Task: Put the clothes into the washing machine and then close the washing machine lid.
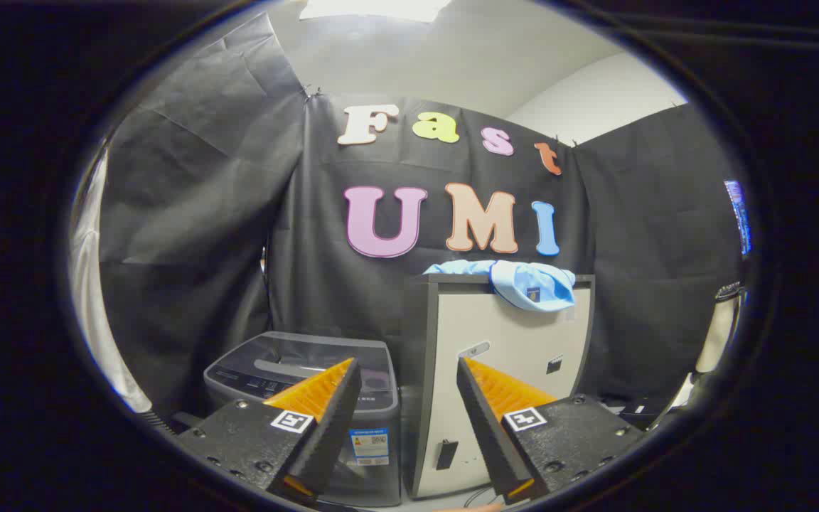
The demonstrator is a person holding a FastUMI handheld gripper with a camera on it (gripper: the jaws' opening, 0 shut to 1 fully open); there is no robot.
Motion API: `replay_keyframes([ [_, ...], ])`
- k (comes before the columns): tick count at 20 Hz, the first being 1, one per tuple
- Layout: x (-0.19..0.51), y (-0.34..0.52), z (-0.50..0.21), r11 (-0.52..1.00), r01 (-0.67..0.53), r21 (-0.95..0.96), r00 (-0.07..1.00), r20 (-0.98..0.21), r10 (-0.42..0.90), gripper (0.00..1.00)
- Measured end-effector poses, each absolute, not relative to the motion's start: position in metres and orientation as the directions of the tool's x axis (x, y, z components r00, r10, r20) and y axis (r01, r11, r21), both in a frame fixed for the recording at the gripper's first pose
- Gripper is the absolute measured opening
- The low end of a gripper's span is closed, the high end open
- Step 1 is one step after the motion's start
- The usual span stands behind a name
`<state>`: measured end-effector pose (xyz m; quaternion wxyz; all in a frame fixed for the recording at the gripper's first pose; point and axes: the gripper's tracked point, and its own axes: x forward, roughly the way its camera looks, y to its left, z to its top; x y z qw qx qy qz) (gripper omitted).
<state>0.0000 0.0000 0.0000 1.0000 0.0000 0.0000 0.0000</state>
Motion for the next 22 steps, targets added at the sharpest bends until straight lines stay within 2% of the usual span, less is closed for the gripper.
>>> replay_keyframes([
  [22, 0.0010, 0.0042, 0.0019, 0.999, 0.011, -0.031, 0.999, -0.039, -0.012, 0.83],
])
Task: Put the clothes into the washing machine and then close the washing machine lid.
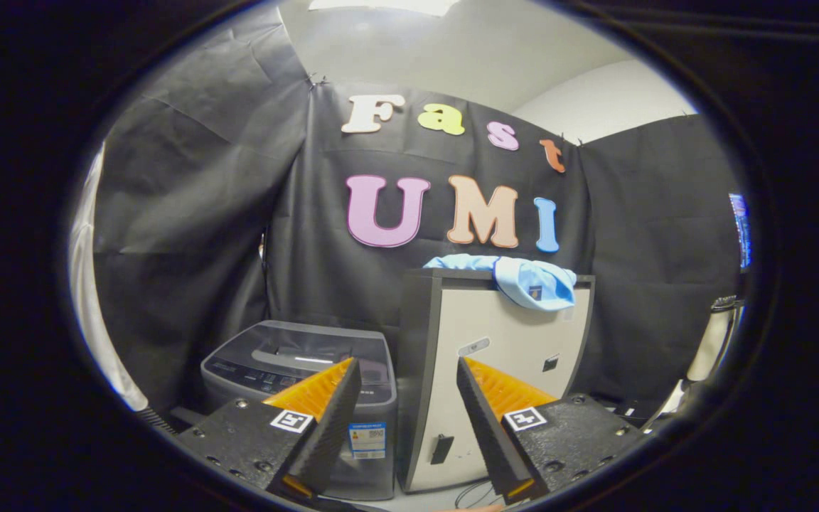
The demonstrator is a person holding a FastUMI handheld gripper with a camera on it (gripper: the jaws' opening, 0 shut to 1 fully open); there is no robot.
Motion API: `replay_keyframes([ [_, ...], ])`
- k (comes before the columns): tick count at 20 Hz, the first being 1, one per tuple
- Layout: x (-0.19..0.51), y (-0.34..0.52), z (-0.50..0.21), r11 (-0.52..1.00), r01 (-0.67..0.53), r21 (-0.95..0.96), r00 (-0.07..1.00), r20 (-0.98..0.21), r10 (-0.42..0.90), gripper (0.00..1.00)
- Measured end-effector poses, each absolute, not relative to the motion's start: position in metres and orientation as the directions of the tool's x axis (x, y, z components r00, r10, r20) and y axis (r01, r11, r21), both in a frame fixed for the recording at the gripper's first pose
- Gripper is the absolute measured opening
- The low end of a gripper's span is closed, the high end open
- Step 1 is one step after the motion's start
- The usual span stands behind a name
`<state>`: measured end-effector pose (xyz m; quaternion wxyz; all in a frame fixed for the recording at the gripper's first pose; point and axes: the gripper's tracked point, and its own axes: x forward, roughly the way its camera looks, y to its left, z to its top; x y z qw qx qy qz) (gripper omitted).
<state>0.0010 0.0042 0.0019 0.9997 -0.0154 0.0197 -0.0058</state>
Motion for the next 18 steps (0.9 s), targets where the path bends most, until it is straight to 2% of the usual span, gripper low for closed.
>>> replay_keyframes([
  [9, 0.018, -0.006, 0.010, 0.999, 0.024, -0.024, 1.000, -0.016, -0.024, 0.82],
  [18, 0.084, -0.047, 0.059, 0.999, 0.019, -0.049, 1.000, -0.018, -0.020, 0.82],
])
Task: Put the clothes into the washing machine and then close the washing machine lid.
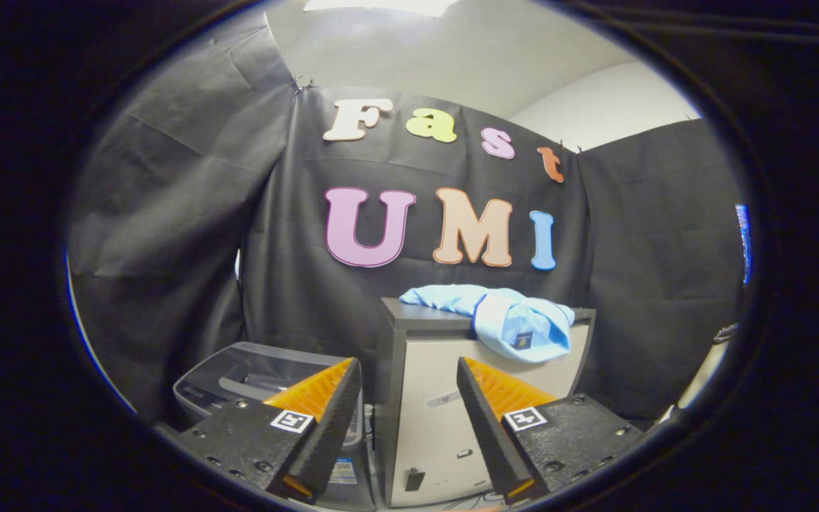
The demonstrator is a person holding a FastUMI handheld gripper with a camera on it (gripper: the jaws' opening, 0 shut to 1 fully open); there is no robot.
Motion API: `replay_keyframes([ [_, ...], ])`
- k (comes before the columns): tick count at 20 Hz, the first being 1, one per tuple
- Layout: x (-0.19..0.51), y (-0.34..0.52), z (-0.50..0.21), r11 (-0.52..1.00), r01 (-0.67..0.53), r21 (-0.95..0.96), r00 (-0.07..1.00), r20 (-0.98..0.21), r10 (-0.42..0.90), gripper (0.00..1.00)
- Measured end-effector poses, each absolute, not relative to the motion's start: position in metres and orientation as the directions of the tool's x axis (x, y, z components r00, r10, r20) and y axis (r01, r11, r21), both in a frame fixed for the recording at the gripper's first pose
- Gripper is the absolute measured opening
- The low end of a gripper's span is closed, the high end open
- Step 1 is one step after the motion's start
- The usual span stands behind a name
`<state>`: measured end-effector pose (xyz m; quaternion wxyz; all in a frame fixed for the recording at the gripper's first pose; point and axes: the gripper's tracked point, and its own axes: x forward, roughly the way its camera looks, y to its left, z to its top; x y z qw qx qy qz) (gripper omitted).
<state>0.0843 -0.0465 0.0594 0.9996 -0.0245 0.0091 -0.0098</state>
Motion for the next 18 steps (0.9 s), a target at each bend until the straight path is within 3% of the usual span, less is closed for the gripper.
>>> replay_keyframes([
  [14, 0.075, -0.057, 0.055, 0.998, 0.044, -0.038, 0.992, -0.120, -0.048, 0.83],
  [18, 0.073, -0.063, 0.063, 0.998, 0.065, -0.016, 0.994, -0.084, -0.066, 0.83],
])
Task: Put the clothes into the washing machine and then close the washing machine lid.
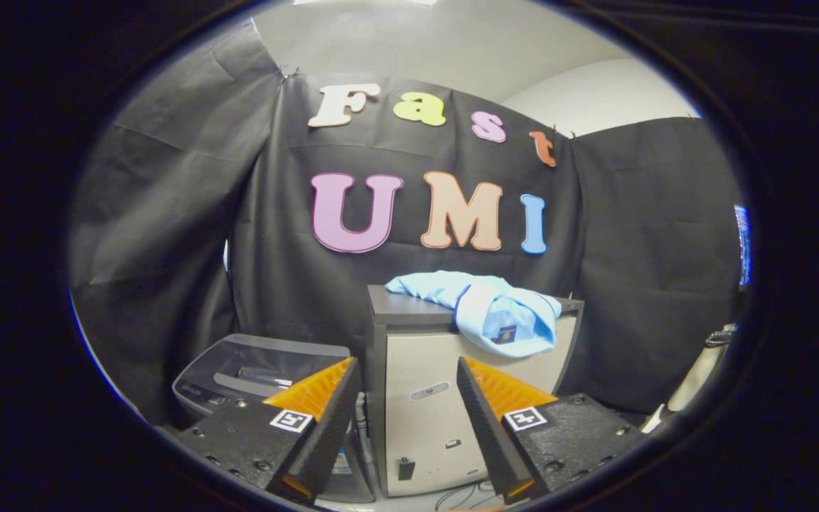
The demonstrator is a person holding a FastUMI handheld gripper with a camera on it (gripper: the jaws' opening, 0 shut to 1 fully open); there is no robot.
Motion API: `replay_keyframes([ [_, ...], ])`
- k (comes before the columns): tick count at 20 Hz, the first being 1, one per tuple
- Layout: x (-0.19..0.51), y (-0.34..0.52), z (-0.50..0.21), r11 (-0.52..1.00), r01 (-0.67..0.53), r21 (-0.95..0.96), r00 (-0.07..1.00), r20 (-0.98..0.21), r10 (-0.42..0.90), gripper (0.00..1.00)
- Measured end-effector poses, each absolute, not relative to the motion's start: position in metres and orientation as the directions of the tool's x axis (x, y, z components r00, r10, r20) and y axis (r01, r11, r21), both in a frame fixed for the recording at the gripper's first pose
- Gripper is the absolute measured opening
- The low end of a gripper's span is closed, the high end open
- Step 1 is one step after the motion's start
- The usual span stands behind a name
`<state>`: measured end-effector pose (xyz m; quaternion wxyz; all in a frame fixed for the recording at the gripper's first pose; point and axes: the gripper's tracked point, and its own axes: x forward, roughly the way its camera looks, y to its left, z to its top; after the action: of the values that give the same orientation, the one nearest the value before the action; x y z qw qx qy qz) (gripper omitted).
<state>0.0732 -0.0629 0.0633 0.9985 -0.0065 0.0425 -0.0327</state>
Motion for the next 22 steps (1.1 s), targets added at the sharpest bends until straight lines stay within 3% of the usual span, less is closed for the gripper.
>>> replay_keyframes([
  [9, 0.076, -0.067, 0.050, 0.997, 0.068, -0.038, 0.991, -0.111, -0.071, 0.83],
  [15, 0.066, -0.056, 0.045, 0.999, 0.003, -0.049, 0.991, -0.132, -0.010, 0.83],
  [22, 0.063, -0.053, 0.055, 1.000, 0.011, -0.023, 0.996, -0.091, -0.013, 0.86],
])
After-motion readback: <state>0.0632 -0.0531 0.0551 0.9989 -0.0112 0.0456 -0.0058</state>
